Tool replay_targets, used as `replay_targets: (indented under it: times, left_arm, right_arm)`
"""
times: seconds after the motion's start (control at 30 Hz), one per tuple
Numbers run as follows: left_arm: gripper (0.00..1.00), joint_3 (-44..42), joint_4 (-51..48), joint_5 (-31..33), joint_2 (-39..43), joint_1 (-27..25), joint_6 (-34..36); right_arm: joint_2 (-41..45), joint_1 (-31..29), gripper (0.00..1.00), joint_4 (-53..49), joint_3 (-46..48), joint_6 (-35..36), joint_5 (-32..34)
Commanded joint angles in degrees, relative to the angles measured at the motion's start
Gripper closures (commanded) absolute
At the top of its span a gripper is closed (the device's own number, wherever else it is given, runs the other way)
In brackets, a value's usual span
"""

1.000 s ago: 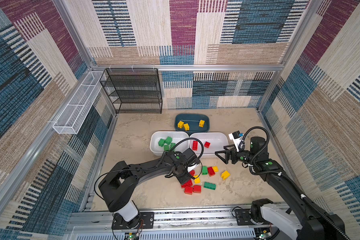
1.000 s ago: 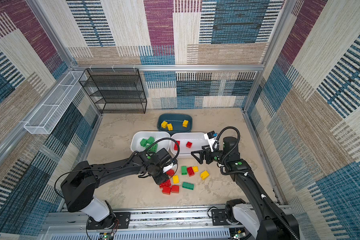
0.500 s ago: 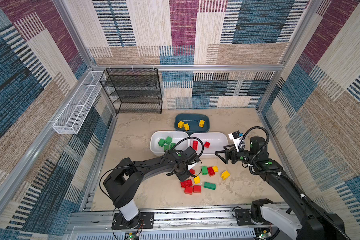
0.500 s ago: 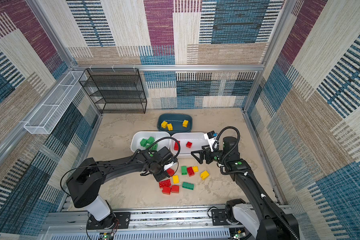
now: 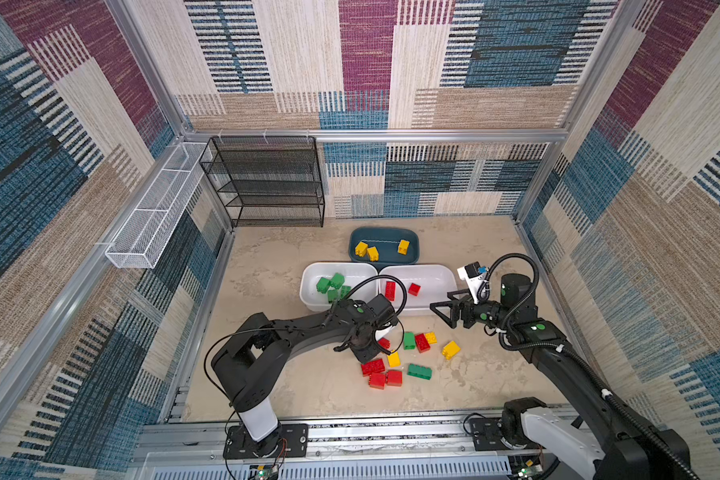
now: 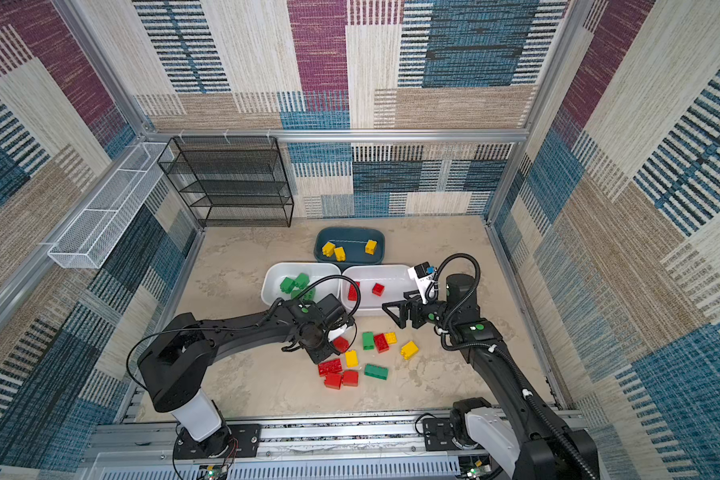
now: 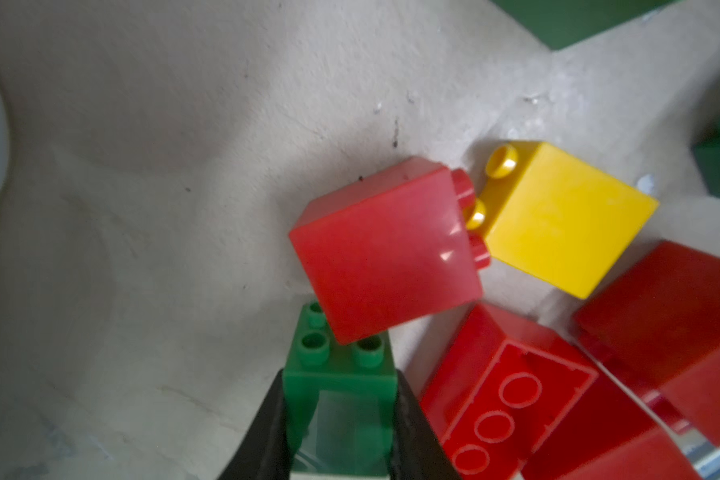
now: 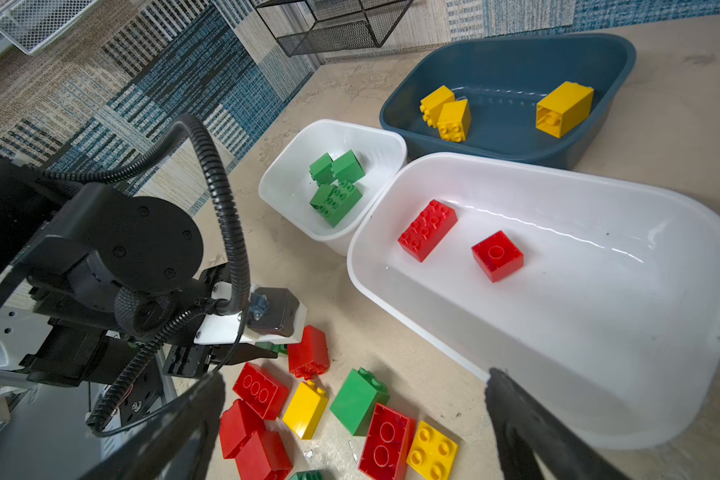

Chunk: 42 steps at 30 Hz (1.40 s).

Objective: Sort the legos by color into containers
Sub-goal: 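Grasp the green brick and carry it into the white bin of green bricks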

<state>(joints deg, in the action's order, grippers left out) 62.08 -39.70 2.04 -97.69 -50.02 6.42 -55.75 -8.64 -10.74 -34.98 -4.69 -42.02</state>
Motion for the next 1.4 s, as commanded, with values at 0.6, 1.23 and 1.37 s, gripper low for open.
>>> replay_targets:
  times: [0.6,1.23,1.37]
  left_arm:
    - [0.7,28.14,-10.83,5.78,-1.12,19.0,-5.23]
    - [0.64,25.21,-11.62,5.18,-12.14,26.13,-11.62]
    - [0.51,24.1,-11.6,4.63,-10.46,26.17,-11.33]
  right_arm:
    - [-2.25,-0.06,0.01,3.89,-2.19,-1.22,-0.62]
    - [-3.85,-0.03,0.01,5.12,-1.17,-1.37,-1.13]
    - [-3.58,-0.01,0.01,4.87,-1.2,-1.39,-1.13]
